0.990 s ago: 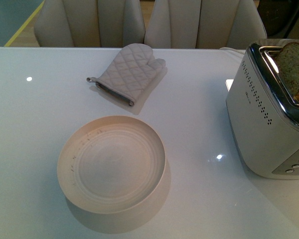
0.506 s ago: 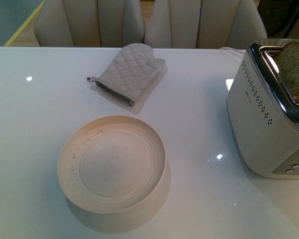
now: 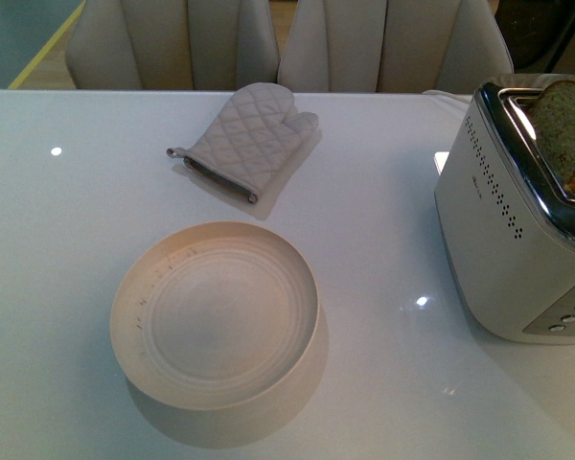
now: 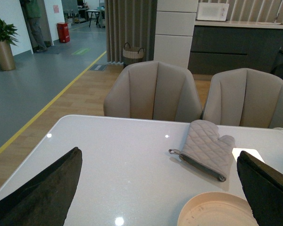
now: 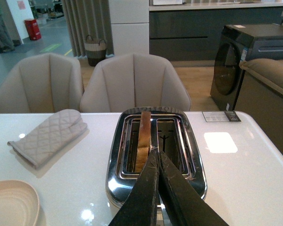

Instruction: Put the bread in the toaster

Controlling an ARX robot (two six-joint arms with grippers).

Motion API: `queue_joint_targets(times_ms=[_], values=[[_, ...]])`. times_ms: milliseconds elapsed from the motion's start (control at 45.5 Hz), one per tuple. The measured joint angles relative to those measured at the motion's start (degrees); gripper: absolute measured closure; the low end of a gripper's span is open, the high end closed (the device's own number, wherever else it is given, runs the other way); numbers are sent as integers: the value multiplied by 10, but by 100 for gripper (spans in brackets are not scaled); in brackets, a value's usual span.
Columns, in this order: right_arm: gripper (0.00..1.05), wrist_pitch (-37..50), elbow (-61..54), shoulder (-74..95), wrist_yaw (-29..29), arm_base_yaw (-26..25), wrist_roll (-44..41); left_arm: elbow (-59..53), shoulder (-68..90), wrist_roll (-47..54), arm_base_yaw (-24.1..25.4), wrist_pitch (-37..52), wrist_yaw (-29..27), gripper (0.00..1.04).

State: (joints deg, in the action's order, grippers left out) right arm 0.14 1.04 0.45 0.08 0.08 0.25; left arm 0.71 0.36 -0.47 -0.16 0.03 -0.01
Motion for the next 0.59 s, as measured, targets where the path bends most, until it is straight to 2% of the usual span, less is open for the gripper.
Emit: queue_joint_targets(times_ms=[132,594], values=[[103,0,0,0,0,0,0,0,0,0,0,0,0,7],[8,0,0,-1,0,0,-1,0,0,0,0,0,0,7]])
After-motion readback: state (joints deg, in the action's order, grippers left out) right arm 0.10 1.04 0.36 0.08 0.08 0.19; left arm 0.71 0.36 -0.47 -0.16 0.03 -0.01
